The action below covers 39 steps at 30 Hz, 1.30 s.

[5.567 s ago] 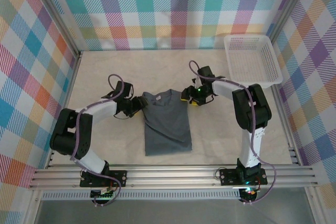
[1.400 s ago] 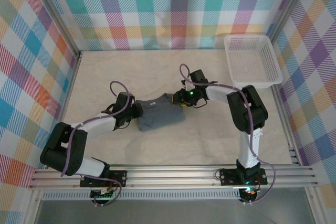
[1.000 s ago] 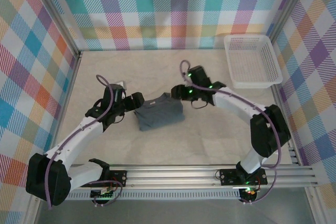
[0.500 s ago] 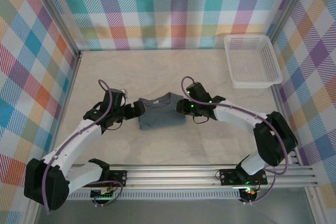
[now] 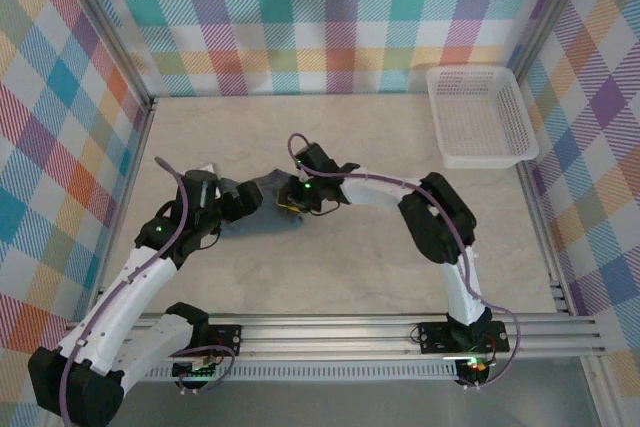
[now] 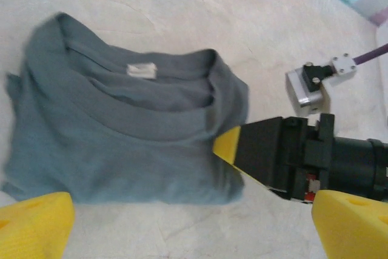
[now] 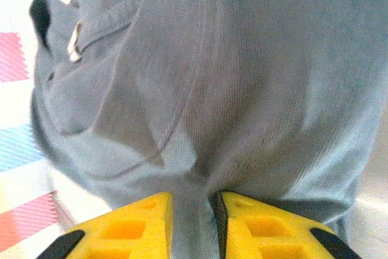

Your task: Fold the inside-out t-shirt

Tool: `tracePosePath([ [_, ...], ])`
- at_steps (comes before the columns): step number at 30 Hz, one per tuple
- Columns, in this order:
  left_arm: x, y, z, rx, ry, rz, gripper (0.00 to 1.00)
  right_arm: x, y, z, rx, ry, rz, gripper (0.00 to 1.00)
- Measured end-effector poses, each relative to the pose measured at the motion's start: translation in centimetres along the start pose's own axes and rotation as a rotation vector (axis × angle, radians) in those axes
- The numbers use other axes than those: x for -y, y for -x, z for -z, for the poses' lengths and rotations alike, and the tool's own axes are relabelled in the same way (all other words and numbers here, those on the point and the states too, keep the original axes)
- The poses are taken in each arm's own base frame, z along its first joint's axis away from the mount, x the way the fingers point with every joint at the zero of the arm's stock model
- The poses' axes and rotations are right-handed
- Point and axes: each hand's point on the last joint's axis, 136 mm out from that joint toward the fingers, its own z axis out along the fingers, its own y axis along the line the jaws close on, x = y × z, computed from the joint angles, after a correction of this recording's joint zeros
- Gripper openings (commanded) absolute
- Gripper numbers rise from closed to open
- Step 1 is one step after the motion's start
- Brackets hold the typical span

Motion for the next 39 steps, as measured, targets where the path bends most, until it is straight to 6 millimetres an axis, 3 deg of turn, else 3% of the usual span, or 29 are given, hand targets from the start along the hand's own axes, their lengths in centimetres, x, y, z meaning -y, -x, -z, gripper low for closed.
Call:
tracePosePath([
  [5,-4.3,-0.2,-1.0,0.032,0.131,0.187,1.0,-5.5,2.3,-6.3,-0.054,0.12,0.017,0.26],
  [7,-5.5,0.1,-1.0,0.052,0.171,0.247,1.0,-5.8,1.3,-7.1,-0.082,0.126,0.015,0.28],
  [9,-6.4,0.7,-0.8,0.082,0.193,0.316,0.99,-5.9,0.4,-6.4,-0.09,0.138,0.014,0.32],
  [11,-7.2,1.2,-0.8,0.107,0.201,0.39,0.97,-5.3,-1.3,-4.2,-0.103,0.129,0.005,0.37],
  [13,-7.6,1.1,-1.6,0.106,0.188,0.455,0.94,-4.7,-1.5,-0.4,-0.068,0.124,-0.001,0.42],
  [15,-7.6,0.3,-3.1,0.069,0.169,0.505,0.93,-4.1,-0.2,4.6,0.012,0.131,-0.002,0.46],
  [19,-7.2,-2.0,-6.7,-0.066,0.166,0.572,0.85,-2.8,4.9,16.3,0.281,0.156,-0.004,0.5],
  [22,-7.1,-3.6,-8.6,-0.134,0.183,0.6,0.76,-1.0,6.0,21.0,0.407,0.131,-0.013,0.51],
  [24,-7.3,-4.4,-9.7,-0.161,0.201,0.609,0.67,0.1,5.1,21.5,0.413,0.102,-0.016,0.52],
  [27,-8.3,-5.1,-11.7,-0.177,0.247,0.606,0.56,2.0,3.6,20.6,0.377,0.042,-0.037,0.52],
  [30,-8.9,-4.1,-13.4,-0.168,0.285,0.577,0.5,3.1,2.8,20.3,0.353,-0.002,-0.053,0.52],
  [33,-9.2,-0.5,-15.4,-0.128,0.304,0.551,0.49,3.6,2.6,20.9,0.36,-0.027,-0.055,0.52],
  [39,-12.2,6.8,-20.1,-0.067,0.375,0.51,0.46,3.0,2.7,24.2,0.429,-0.026,-0.04,0.53],
])
